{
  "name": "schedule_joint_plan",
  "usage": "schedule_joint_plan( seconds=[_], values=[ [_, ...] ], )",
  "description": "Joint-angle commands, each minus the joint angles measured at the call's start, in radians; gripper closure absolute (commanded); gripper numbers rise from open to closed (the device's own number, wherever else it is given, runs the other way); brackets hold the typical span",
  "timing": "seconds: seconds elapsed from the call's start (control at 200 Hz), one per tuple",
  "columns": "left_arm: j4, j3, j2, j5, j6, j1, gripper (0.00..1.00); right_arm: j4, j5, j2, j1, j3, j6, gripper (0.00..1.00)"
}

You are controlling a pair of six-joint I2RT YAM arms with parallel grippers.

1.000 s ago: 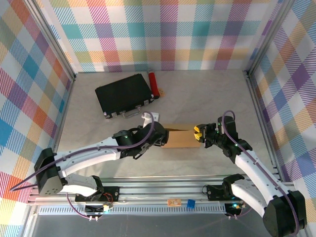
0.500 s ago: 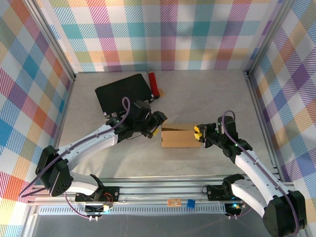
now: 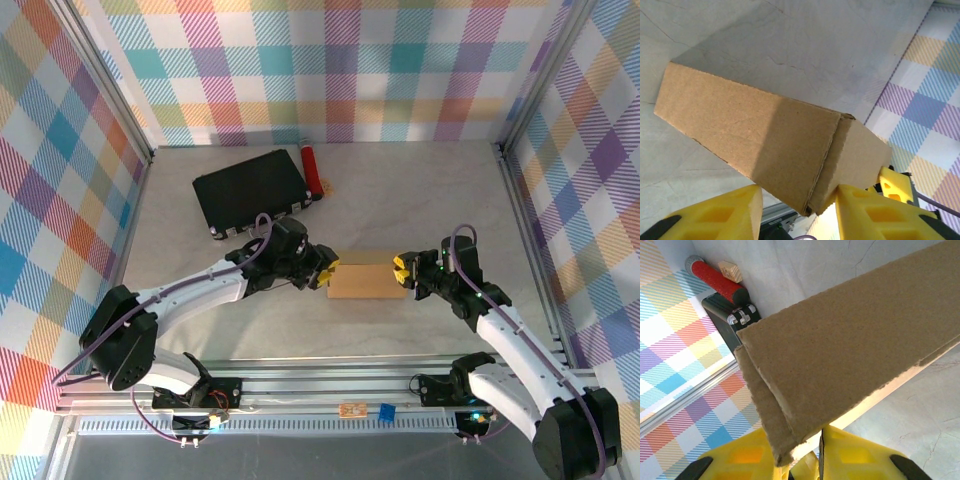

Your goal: Fold the paper box

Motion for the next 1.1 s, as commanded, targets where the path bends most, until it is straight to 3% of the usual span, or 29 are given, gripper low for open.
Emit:
schedule_joint_plan(
  seconds=[0.0,0.265,0.665,1.095],
  values=[
    [0.018,-0.059,-0.006,-0.007,-0.023,0.009,0.65,-0.141,0.066,0.016,-0.006,-0.055,0.006,0.79],
    [0.031,-0.092,-0.028,-0.023,-0.015,0.01,0.76,-0.173,0.047,0.01,-0.005,-0.063,-0.041,0.8],
    [-0.021,-0.162,-0.081,0.002,0.041,0.012,0.76,-0.473,-0.048,-0.016,-0.007,-0.023,-0.261,0.74],
    [-0.017,-0.24,-0.082,0.009,0.03,-0.017,0.76,-0.593,-0.111,-0.064,-0.007,-0.096,-0.341,0.69]
  ],
)
